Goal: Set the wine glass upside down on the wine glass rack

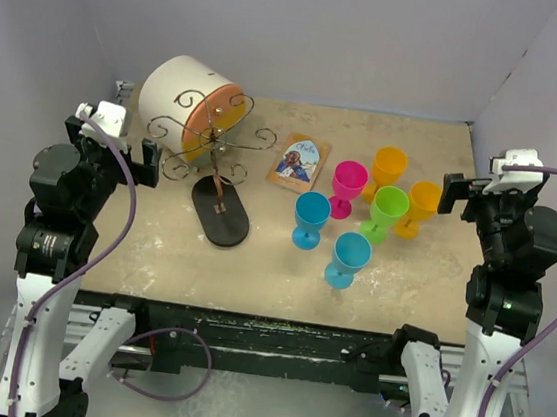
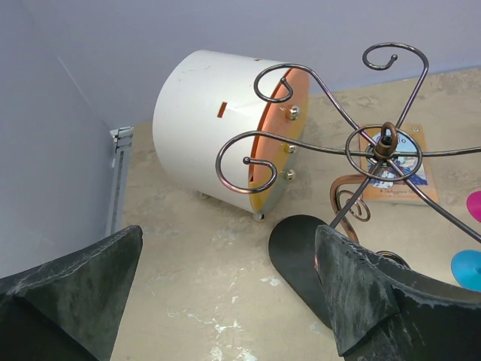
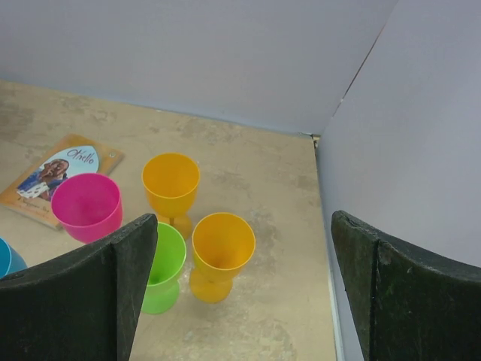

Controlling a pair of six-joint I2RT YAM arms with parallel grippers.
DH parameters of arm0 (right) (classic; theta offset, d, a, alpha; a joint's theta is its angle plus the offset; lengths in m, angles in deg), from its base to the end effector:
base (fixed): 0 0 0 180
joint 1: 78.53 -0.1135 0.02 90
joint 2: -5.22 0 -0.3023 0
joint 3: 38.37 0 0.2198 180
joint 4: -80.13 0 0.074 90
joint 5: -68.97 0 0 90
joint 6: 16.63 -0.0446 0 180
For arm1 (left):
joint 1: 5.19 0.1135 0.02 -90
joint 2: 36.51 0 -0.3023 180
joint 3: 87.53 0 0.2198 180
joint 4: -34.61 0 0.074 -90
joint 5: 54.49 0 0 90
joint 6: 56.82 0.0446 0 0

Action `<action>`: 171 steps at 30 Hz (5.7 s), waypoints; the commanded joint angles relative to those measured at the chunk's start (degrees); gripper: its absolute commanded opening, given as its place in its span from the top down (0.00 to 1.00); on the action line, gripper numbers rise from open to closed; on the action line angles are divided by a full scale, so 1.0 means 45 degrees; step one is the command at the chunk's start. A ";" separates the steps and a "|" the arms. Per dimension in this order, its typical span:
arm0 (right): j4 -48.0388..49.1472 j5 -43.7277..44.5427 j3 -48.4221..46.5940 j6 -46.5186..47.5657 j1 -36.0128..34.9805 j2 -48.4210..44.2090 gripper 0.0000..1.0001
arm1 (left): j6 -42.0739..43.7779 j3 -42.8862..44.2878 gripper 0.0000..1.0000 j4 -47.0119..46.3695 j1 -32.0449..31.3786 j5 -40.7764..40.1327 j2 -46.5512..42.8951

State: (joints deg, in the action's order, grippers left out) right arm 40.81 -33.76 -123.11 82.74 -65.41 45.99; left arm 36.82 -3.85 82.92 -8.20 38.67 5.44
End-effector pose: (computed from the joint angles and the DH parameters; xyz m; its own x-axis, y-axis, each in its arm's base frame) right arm 0.0669 -0.0055 0.4730 0.0767 -0.1809 -0.9805 0.0203 0.9835 -0.1799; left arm 0.0767 -0.0065 0.4483 -0.1074 0.0691 -0.9918 0.1142 0.9918 0.0568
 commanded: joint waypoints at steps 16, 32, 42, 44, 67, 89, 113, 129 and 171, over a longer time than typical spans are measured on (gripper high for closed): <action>0.0220 0.0513 -0.0098 0.0711 -0.0027 0.0036 0.00 | -0.0102 0.0663 0.01 -0.0185 0.0082 0.0668 0.0049; -0.1285 0.0932 0.0605 0.1874 -0.0026 0.3620 0.07 | 0.0207 0.0610 0.01 -0.0319 0.0082 0.1018 0.0266; -0.1327 0.1033 0.0290 0.2074 -0.0036 0.6266 0.30 | 0.0374 0.0687 0.01 -0.0118 0.0082 0.2090 0.0591; -0.1287 0.1067 0.0094 0.2039 -0.0027 0.6641 0.35 | 0.0394 0.0735 0.01 -0.0117 0.0082 0.2089 0.0659; -0.1051 0.1488 -0.0847 0.2742 -0.0036 0.9649 0.80 | 0.0435 0.0756 0.01 -0.0100 0.0082 0.1622 0.0578; -0.1168 -0.0397 -0.3400 0.1470 -0.0046 0.4451 1.00 | 0.0065 0.1354 0.01 0.0119 0.0087 0.1091 0.0573; 0.6254 -0.8302 -0.3725 -0.6310 -0.2687 0.4552 1.00 | -0.1287 0.3603 0.01 -0.0736 -0.0028 0.7997 0.3239; 0.4945 -0.6218 -0.6446 -0.4467 -0.5585 0.7272 1.00 | -0.4137 0.8269 0.02 -0.0350 -0.3391 0.7181 0.8217; 0.3319 -0.6041 -0.8103 -0.3099 -0.5963 0.8375 1.00 | -0.9315 0.8655 0.79 -0.3341 -0.3610 0.9207 1.0974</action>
State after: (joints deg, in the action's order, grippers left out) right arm 52.96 -61.45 -158.22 68.86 -91.77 84.44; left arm -2.48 35.93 71.91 -24.15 78.12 54.82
